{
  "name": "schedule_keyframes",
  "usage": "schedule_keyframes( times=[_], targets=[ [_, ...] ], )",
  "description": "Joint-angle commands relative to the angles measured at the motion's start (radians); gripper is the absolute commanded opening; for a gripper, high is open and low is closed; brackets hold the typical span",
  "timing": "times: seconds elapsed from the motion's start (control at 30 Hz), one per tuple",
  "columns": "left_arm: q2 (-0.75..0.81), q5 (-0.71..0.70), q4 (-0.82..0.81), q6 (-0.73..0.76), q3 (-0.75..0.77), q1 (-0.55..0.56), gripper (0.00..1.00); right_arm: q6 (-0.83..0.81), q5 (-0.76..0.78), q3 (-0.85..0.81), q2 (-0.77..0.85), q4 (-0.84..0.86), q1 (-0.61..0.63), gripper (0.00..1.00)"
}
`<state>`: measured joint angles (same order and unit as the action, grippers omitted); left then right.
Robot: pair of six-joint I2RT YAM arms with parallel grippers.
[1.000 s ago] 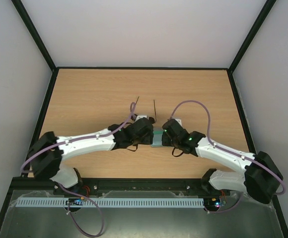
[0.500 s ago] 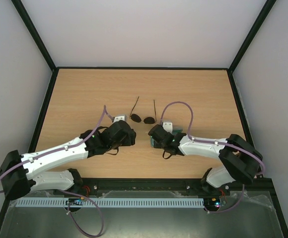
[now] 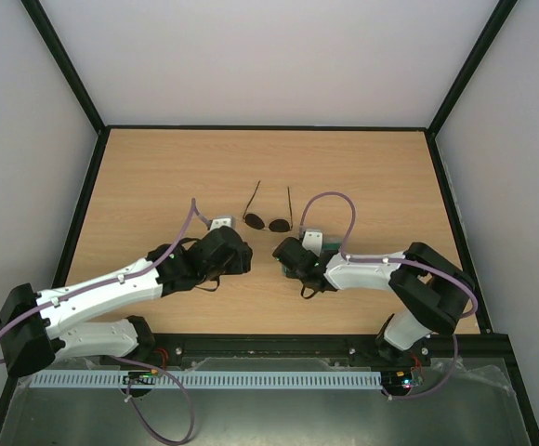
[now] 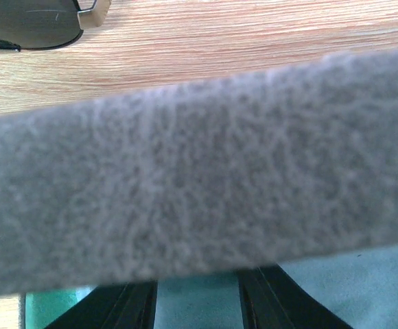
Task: Organize the sunglasses
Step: Place the glasses cleaning cloth in the sunglasses case, then pick up the sunglasses from the center of the board.
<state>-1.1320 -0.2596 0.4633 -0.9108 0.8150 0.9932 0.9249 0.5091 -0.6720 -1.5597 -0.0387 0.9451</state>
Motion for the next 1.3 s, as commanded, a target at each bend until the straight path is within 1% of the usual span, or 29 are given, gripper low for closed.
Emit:
schedule_keyframes(
  times=[0.0,0.07,0.17,0.23,0.4,0.5,0.57,0.67,0.73,0.8,0.93,0.97,1.0,1.03,1.2,1.27],
  targets=[
    [0.01,-0.012,0.017,-0.005,-0.019,-0.007,0.66,0.038,0.035,0.014,-0.004,-0.015,0.006,0.34],
    [0.01,-0.013,0.016,-0.005,-0.02,-0.007,0.66,0.035,0.04,0.022,0.03,-0.026,0.006,0.34],
    [0.01,-0.012,0.013,0.0,-0.017,-0.012,0.66,0.009,0.046,0.031,0.116,-0.041,0.01,0.39],
    [0.007,-0.011,0.011,0.007,-0.009,-0.018,0.66,-0.017,0.049,0.032,0.186,-0.056,0.018,0.41],
    [-0.008,0.004,0.004,0.031,0.011,-0.048,0.66,-0.07,0.027,0.013,0.368,-0.121,0.024,0.44],
    [-0.014,0.042,-0.018,0.059,0.013,-0.102,0.68,-0.086,0.02,-0.018,0.45,-0.185,0.023,0.49],
    [-0.022,0.109,-0.04,0.099,0.011,-0.172,0.68,-0.096,-0.012,-0.075,0.454,-0.234,0.001,0.5],
    [-0.044,0.158,-0.048,0.153,0.036,-0.274,0.69,-0.134,-0.153,-0.159,0.414,-0.27,-0.097,0.5],
    [-0.064,0.178,-0.035,0.19,0.073,-0.321,0.7,-0.164,-0.224,-0.248,0.374,-0.283,-0.166,0.51],
    [-0.066,0.194,-0.025,0.208,0.091,-0.353,0.71,-0.204,-0.28,-0.363,0.291,-0.334,-0.226,0.51],
    [-0.037,0.222,-0.022,0.206,0.082,-0.377,0.81,-0.274,-0.363,-0.601,0.067,-0.464,-0.311,0.52],
    [-0.028,0.23,-0.022,0.204,0.075,-0.378,0.86,-0.283,-0.385,-0.649,0.007,-0.49,-0.329,0.53],
    [-0.017,0.238,-0.022,0.202,0.066,-0.379,0.96,-0.285,-0.4,-0.697,-0.066,-0.526,-0.339,0.53],
    [-0.004,0.248,-0.021,0.201,0.057,-0.38,0.98,-0.285,-0.398,-0.74,-0.116,-0.554,-0.345,0.53],
    [0.062,0.269,0.0,0.196,0.018,-0.388,0.99,-0.314,-0.354,-0.901,-0.33,-0.675,-0.351,0.57],
    [0.088,0.273,0.009,0.198,0.008,-0.39,0.99,-0.306,-0.344,-0.902,-0.375,-0.68,-0.351,0.57]
  ],
)
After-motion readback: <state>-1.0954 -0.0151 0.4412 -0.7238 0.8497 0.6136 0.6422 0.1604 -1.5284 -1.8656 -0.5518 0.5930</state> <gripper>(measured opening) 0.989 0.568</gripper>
